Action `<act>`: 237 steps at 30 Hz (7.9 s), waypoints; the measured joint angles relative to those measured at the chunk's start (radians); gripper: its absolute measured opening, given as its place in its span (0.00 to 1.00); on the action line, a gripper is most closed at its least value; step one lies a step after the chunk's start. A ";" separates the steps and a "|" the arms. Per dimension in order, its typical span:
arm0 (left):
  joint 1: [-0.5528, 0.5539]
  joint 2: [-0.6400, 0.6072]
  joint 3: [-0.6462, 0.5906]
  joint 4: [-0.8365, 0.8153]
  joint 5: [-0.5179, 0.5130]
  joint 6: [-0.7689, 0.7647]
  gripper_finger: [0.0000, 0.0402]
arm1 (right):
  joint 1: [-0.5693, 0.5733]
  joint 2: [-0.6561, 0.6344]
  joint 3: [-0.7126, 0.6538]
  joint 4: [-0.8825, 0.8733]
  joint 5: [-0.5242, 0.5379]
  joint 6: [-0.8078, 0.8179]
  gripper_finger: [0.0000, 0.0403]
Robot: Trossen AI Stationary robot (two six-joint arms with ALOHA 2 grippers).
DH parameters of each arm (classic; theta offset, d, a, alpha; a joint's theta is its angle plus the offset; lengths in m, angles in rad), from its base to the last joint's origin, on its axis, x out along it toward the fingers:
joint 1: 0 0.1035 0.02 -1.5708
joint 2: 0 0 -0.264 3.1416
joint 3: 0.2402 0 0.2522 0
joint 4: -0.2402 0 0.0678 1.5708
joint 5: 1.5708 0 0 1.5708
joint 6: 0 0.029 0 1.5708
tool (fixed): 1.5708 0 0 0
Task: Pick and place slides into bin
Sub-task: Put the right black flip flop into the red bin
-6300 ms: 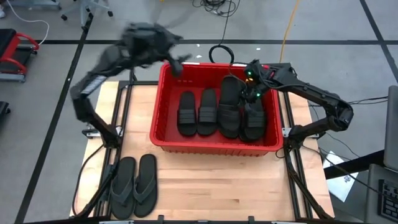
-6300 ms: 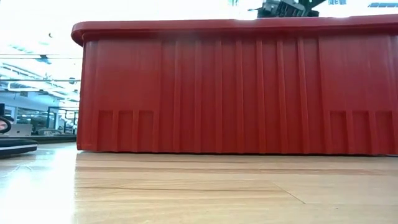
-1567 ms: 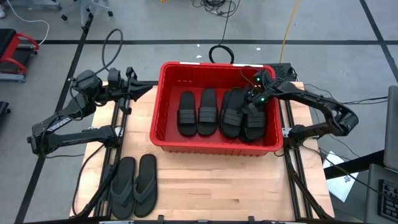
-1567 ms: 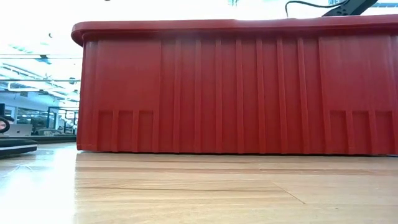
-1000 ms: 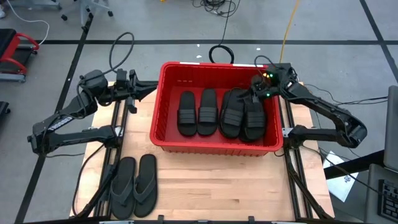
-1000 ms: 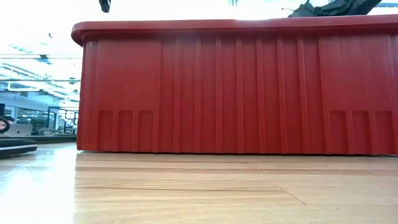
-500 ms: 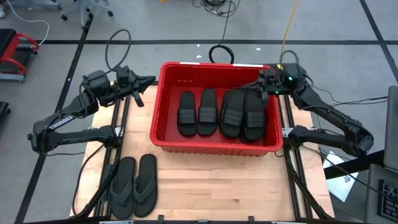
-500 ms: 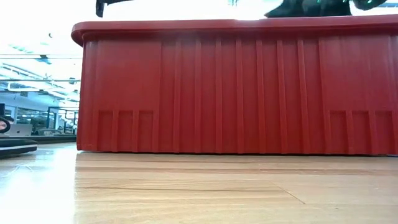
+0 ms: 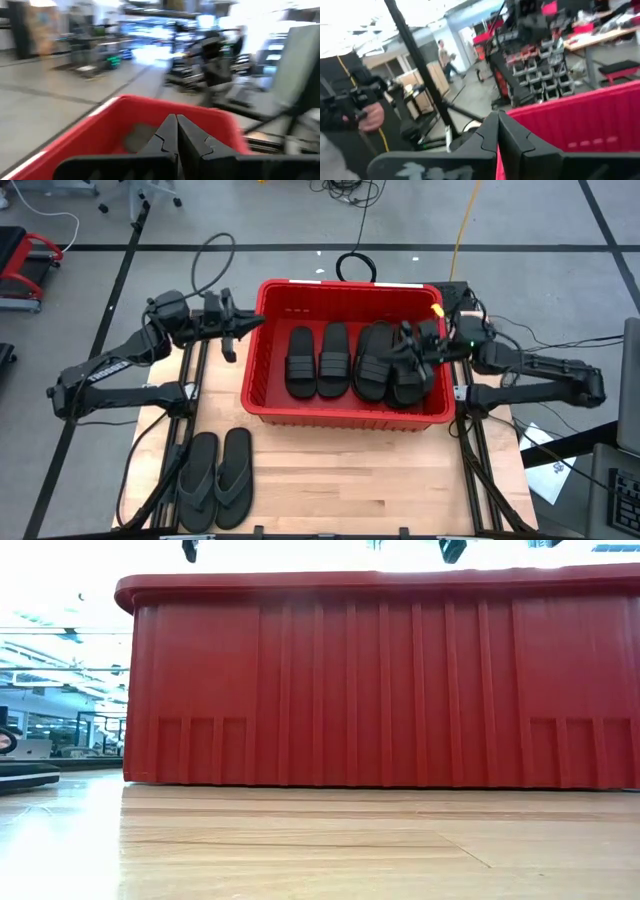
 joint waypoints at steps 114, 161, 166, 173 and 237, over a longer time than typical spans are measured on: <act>-1.254 0.671 -0.018 -0.552 -0.326 -1.395 0.77 | 0.486 -0.222 -0.040 -0.314 0.402 -0.162 0.00; -1.219 0.419 -0.002 -0.197 -0.298 -1.105 0.00 | 0.484 -0.221 -0.040 -0.355 0.403 -0.260 0.00; -1.181 0.393 0.019 -0.180 -0.323 -1.082 0.00 | 0.484 -0.222 -0.040 -0.358 0.403 -0.262 0.00; -1.036 0.392 0.266 -0.367 -0.175 -0.884 0.00 | 0.484 -0.222 -0.040 -0.358 0.403 -0.267 0.00; -0.178 1.162 0.760 -0.584 -0.018 -0.328 0.00 | 0.484 -0.199 -0.040 -0.395 0.636 -0.275 0.00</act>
